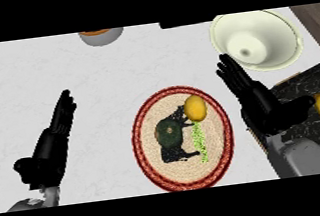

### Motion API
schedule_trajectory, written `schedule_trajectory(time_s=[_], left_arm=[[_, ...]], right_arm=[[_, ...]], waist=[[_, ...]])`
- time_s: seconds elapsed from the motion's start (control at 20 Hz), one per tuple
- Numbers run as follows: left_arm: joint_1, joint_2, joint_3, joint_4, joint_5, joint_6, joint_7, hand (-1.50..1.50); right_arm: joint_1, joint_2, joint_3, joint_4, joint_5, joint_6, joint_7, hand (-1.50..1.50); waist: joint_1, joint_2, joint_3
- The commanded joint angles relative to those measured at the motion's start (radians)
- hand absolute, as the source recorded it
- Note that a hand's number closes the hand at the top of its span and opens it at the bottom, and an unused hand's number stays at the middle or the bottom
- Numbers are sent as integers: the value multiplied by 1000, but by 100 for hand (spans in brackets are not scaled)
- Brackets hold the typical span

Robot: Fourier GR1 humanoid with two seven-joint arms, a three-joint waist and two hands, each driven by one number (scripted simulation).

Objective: Pick the squash from the placemat and place it in the bowl

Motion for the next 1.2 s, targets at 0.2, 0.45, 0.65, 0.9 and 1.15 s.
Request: schedule_trajectory(time_s=[0.2,0.45,0.65,0.9,1.15], left_arm=[[-32,-82,-27,12,126,-131,5,0],[-42,-89,-14,45,209,-213,26,0],[-70,-113,-7,79,222,-229,45,0],[-53,-98,6,81,221,-240,38,0],[-58,-111,-4,107,209,-249,23,0]], right_arm=[[5,-87,129,-168,322,-89,-62,150],[145,36,116,-112,576,-477,-78,-150],[159,-7,335,-216,741,-389,-75,-150],[146,-95,398,-207,1073,-345,211,-150],[111,-50,458,-318,1281,-123,581,-150]], waist=[[22,9,-19],[12,14,-17],[31,11,-17],[25,4,-22],[16,2,-23]])
